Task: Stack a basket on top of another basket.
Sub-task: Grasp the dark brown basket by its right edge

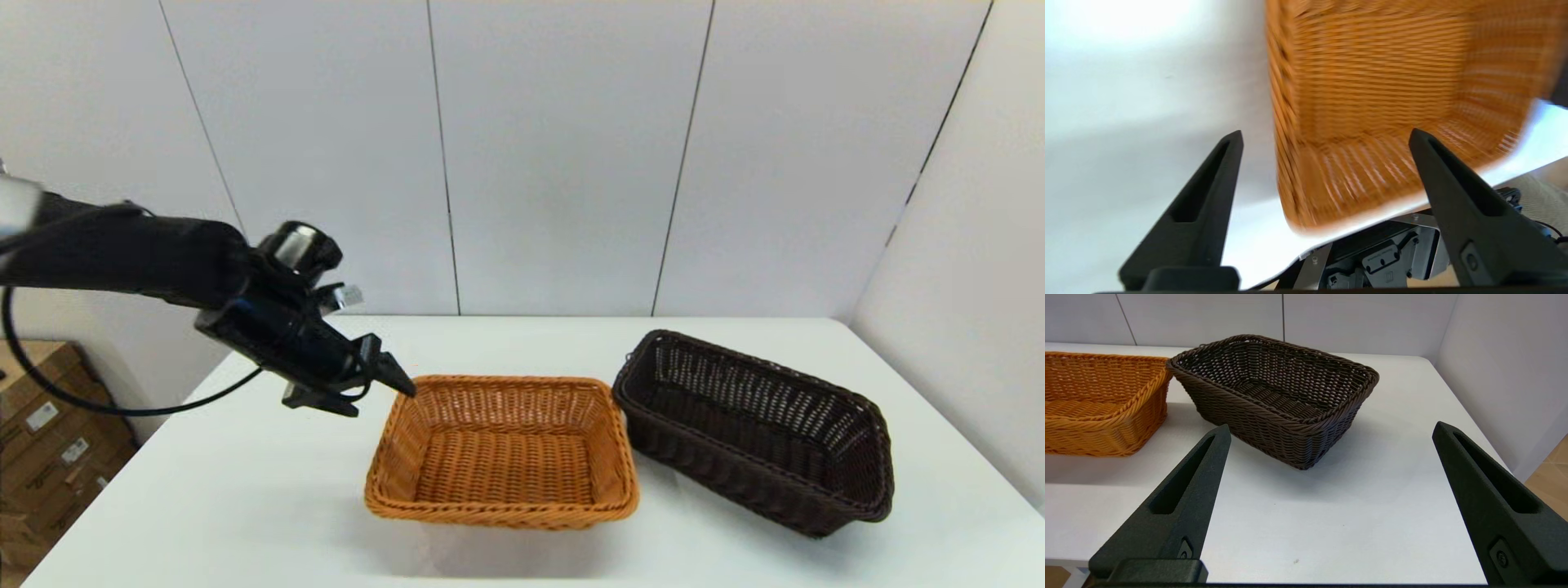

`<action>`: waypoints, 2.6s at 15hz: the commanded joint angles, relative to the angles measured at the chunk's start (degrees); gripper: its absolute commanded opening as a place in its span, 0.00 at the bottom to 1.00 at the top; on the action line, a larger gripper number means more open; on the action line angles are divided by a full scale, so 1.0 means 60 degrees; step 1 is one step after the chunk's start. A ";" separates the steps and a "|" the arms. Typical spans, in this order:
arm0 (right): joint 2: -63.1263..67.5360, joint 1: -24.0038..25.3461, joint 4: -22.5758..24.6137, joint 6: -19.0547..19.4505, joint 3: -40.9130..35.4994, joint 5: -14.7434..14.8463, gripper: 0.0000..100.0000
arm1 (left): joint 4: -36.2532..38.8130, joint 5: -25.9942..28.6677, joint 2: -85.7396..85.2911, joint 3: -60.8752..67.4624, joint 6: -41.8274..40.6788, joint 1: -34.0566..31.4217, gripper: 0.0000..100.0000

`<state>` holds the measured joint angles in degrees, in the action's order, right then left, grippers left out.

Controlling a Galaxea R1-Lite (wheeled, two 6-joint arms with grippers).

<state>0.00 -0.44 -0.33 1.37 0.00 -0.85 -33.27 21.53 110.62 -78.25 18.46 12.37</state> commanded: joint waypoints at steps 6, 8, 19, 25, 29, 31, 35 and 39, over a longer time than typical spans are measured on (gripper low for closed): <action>0.0000 0.0000 -0.0004 0.0007 -0.0015 -0.0004 1.00 | -0.2556 -0.2328 -1.0497 0.3725 -0.2300 -0.0099 1.00; 0.0000 0.0000 -0.0004 0.0007 -0.0015 -0.0004 1.00 | -0.3757 -0.2753 -1.2474 0.4224 -0.2314 -0.0114 1.00; 0.0000 0.0000 -0.0004 0.0007 -0.0015 -0.0004 1.00 | -0.4782 -0.3163 -1.8173 0.6816 -0.4380 -0.1945 1.00; 0.0000 0.0000 -0.0004 0.0007 -0.0015 -0.0004 1.00 | -0.1662 -0.3603 -1.8436 0.9248 -0.4409 -0.1945 1.00; 0.0000 0.0000 -0.0004 0.0007 -0.0015 -0.0004 1.00 | 0.2849 -0.3559 -1.8436 1.1709 -0.4541 -0.1945 1.00; 0.0000 0.0000 -0.0004 0.0007 -0.0015 -0.0004 1.00 | 0.4065 -0.3295 -1.8436 1.2515 -0.4819 -0.1945 1.00; 0.0000 0.0000 -0.0004 0.0007 -0.0015 -0.0004 1.00 | 0.4241 -0.3046 -1.8436 1.2602 -0.4468 -0.1945 1.00; 0.0000 0.0000 -0.0004 0.0007 -0.0015 -0.0004 1.00 | 0.4256 -0.3427 -1.8436 1.2617 -0.3457 -0.1945 1.00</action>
<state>0.00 -0.44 -0.33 1.38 0.00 -0.85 -7.70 1.51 -0.16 -2.61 -2.80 0.66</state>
